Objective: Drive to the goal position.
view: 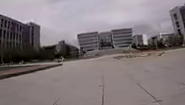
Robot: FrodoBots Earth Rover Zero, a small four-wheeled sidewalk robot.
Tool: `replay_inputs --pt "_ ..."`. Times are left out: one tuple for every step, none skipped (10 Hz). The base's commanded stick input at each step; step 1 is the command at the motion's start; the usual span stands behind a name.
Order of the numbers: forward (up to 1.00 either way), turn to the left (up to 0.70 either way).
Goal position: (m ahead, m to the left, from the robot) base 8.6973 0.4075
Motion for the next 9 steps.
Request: replay_inputs --pt "1.0 0.0" --pt "1.0 0.0" --pt "1.0 0.0" --pt "1.0 0.0" --pt "1.0 0.0" --pt "1.0 0.0" --pt "1.0 0.0" --pt "1.0 0.0" --pt "1.0 0.0"
